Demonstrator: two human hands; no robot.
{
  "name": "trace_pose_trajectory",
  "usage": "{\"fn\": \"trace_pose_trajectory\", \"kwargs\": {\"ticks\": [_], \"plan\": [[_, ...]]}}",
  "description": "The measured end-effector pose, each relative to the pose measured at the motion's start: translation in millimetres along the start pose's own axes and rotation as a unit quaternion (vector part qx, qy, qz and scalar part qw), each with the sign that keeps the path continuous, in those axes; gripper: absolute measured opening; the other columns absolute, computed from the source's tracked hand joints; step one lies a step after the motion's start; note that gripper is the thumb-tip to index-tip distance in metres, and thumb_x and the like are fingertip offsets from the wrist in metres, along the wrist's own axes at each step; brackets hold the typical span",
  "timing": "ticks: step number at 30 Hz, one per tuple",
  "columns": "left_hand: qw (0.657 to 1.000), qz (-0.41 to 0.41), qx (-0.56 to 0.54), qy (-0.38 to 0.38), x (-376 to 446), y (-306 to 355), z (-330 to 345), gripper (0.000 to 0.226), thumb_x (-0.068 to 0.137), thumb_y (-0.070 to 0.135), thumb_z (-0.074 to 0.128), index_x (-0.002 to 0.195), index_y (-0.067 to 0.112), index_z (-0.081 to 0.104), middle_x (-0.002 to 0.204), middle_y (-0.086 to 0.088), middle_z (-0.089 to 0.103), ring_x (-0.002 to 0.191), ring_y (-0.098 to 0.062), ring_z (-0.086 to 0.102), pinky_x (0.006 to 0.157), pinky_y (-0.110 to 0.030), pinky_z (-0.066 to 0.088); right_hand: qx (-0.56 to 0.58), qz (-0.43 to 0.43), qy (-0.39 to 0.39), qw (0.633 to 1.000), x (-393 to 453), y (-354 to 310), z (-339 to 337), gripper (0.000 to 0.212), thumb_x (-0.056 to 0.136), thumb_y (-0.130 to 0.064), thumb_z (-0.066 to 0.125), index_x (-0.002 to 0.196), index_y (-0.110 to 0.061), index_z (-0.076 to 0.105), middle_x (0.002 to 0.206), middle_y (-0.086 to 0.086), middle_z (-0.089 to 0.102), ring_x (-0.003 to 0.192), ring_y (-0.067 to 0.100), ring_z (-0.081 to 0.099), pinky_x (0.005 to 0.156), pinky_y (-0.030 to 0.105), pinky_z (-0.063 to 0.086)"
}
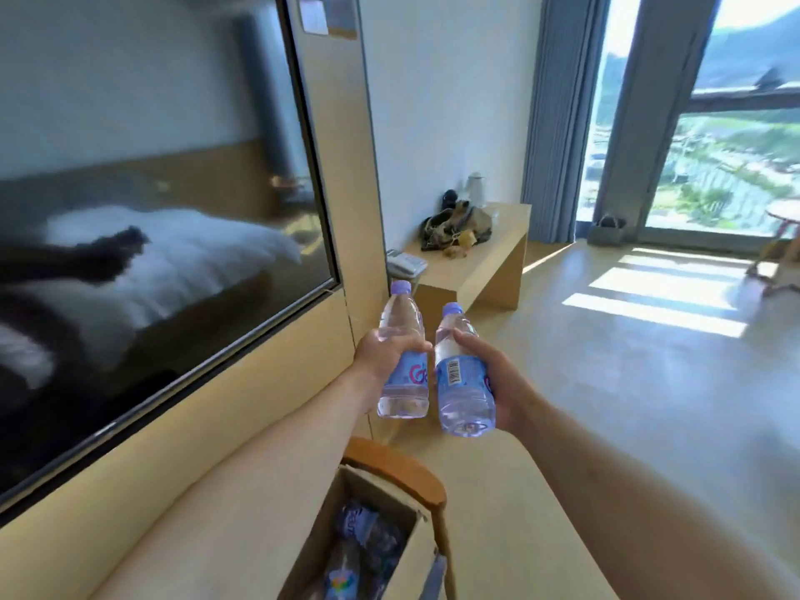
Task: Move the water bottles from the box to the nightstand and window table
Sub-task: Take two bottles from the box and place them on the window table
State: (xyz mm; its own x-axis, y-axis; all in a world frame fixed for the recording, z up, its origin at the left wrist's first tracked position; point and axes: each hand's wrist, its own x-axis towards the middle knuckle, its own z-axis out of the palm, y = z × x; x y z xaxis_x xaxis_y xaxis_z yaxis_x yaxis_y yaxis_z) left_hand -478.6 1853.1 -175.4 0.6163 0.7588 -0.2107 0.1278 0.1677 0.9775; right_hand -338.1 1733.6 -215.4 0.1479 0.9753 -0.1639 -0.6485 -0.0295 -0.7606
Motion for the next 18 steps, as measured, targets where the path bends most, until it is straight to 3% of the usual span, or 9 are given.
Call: {"fn": "trace_pose_trajectory", "kwargs": {"ticks": [2,3,6,10,13,15,18], "plan": [[1.0,0.01,-0.002,-0.026,13,9,43,0.02,0.074,0.007,0.085,0.086,0.008,0.069,0.075,-0.016,0.072,0.063,-0.031,0.07,0.06,-0.039,0.061,-0.002,-0.015,0.036,0.999,-22,-31,-27,0.042,0.083,-0.042,0.081,0.109,-0.014,0.064,0.087,0.014,0.066,0.073,0.028,0.07,0.067,0.038,0.06],[0.999,0.012,-0.004,-0.043,18,13,66,0.023,0.075,0.012,0.086,0.089,0.007,0.069,0.074,-0.016,0.072,0.061,-0.03,0.07,0.058,-0.036,0.06,-0.005,-0.021,0.053,0.998,-34,-46,-43,0.043,0.081,-0.043,0.082,0.107,-0.012,0.066,0.087,0.015,0.066,0.073,0.029,0.07,0.067,0.039,0.06],[0.996,0.008,-0.021,-0.082,30,28,140,0.047,0.077,0.034,0.088,0.109,0.006,0.067,0.085,-0.018,0.074,0.071,-0.034,0.073,0.07,-0.043,0.062,-0.033,-0.042,0.113,0.992,-72,-94,-95,0.053,0.073,-0.048,0.087,0.106,-0.011,0.069,0.09,0.017,0.066,0.076,0.031,0.069,0.072,0.041,0.06],[0.991,0.017,-0.03,-0.128,46,46,240,0.05,0.077,0.046,0.085,0.111,0.014,0.067,0.079,-0.013,0.077,0.067,-0.031,0.076,0.06,-0.038,0.061,-0.05,-0.055,0.176,0.982,-128,-152,-166,0.068,0.069,-0.055,0.088,0.111,-0.008,0.063,0.093,0.018,0.067,0.079,0.032,0.069,0.077,0.042,0.059],[0.986,0.033,-0.013,-0.164,57,59,313,0.052,0.079,0.044,0.085,0.117,0.012,0.068,0.091,-0.018,0.079,0.078,-0.036,0.078,0.069,-0.043,0.064,-0.062,-0.088,0.206,0.972,-168,-196,-213,0.074,0.067,-0.062,0.088,0.112,-0.009,0.064,0.094,0.018,0.069,0.079,0.031,0.072,0.076,0.041,0.062],[0.982,0.045,0.004,-0.183,65,66,360,0.055,0.081,0.043,0.083,0.122,0.011,0.066,0.098,-0.019,0.079,0.086,-0.038,0.078,0.085,-0.05,0.063,-0.065,-0.102,0.232,0.965,-192,-223,-236,0.076,0.067,-0.067,0.085,0.111,-0.008,0.066,0.094,0.017,0.071,0.078,0.031,0.073,0.074,0.041,0.063],[0.978,0.049,0.032,-0.202,77,78,427,0.06,0.079,0.046,0.084,0.125,0.015,0.061,0.101,-0.017,0.078,0.09,-0.036,0.077,0.092,-0.052,0.061,-0.066,-0.12,0.247,0.959,-223,-260,-268,0.067,0.079,-0.068,0.072,0.113,-0.01,0.066,0.091,0.014,0.075,0.077,0.029,0.076,0.068,0.038,0.062]]}}
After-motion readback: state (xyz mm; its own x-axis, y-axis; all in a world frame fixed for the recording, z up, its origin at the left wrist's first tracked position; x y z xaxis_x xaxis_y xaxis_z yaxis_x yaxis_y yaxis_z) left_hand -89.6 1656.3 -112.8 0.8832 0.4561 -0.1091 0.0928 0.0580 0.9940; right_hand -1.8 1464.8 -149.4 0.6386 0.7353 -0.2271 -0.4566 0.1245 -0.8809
